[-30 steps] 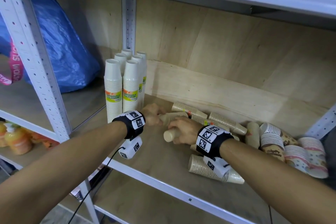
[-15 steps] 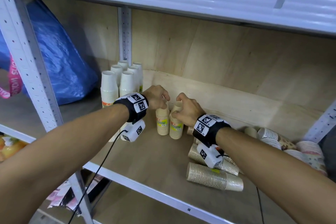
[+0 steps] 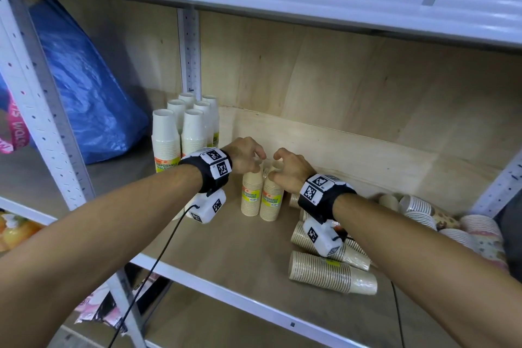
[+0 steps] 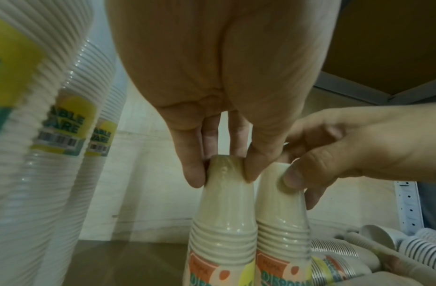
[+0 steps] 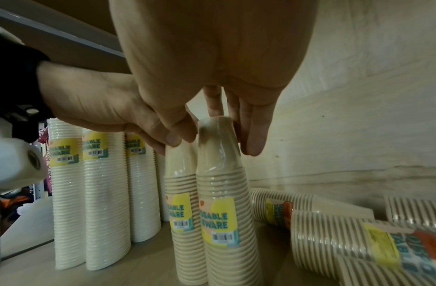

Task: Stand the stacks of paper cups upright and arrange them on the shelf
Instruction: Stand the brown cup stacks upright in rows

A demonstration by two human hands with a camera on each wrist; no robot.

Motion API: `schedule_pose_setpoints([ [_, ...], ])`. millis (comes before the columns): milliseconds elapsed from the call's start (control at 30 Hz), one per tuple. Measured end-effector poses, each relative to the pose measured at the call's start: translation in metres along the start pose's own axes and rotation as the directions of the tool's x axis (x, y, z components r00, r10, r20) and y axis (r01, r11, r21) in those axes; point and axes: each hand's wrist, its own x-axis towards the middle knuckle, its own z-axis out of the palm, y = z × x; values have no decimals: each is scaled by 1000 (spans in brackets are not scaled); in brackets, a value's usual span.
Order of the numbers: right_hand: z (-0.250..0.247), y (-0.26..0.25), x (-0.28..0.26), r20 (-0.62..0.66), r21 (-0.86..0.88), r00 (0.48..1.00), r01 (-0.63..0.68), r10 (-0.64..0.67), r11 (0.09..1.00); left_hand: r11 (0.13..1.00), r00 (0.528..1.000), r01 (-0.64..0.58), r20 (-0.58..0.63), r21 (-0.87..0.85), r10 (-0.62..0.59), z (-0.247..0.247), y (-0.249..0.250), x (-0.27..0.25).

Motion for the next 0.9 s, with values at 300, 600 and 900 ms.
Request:
schedule_pose_setpoints([
  [300,-8,-5,7,24,-34,999,37,-36,999,999,1000,25,11,41,-25,-3,-2,3],
  [600,-17,-15,23,-9,15,994,110,-110,994,989,989,113,-107,96,-103,-22,4,12],
  [900,-11,-19,50,19,69,985,168,-169,983,958,945,274,-209,87,-251,-22,2,41],
])
